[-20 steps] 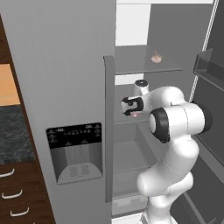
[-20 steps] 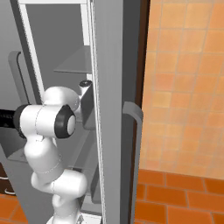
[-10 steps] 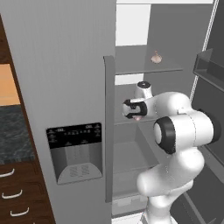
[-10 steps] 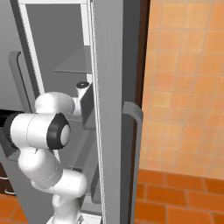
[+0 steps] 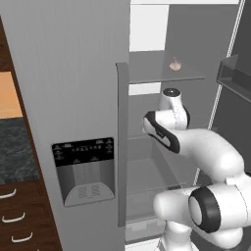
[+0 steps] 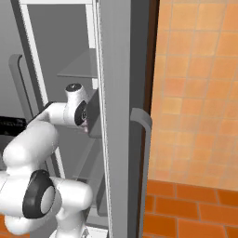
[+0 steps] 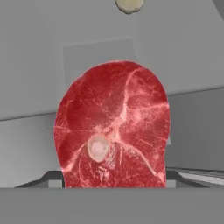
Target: Place one garlic and one steak in each tupperware on the nearby counter, to pack two identical lunches.
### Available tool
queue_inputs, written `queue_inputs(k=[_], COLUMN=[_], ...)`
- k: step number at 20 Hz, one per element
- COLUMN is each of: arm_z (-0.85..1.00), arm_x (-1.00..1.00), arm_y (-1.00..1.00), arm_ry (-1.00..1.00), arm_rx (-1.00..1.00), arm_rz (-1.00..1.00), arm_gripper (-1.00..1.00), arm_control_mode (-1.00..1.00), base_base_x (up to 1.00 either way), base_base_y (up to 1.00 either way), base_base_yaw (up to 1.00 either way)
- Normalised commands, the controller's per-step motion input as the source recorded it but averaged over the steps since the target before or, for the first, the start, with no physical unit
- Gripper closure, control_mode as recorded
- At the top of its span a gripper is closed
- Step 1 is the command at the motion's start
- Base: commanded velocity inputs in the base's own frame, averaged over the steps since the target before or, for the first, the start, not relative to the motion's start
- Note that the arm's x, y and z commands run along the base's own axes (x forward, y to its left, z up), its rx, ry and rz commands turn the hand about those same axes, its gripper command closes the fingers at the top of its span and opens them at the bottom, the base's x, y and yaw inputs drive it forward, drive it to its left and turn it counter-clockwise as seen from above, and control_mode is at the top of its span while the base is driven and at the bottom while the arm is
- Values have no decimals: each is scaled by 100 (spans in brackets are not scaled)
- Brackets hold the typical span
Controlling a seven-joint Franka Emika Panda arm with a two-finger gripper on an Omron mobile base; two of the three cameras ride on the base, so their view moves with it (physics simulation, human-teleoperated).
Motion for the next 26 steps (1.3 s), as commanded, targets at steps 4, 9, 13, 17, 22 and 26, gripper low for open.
queue_inputs(k=[4, 9, 13, 17, 22, 26], arm_z=[59, 32, -16, 55, 69, 60], arm_x=[-88, -99, -45, -100, -94, -69], arm_y=[0, 0, 0, 0, 0, 2], arm_ry=[11, -10, -30, -19, -12, -12], arm_rx=[0, 0, -9, 0, 0, 0], arm_rz=[-2, 0, 0, 0, 0, 0], arm_gripper=[100, 100, 100, 100, 100, 100], arm_control_mode=[-100, -100, -100, -100, -100, -100], base_base_x=[0, 0, 0, 0, 0, 0], base_base_y=[0, 0, 0, 0, 0, 0], base_base_yaw=[0, 0, 0, 0, 0, 0])
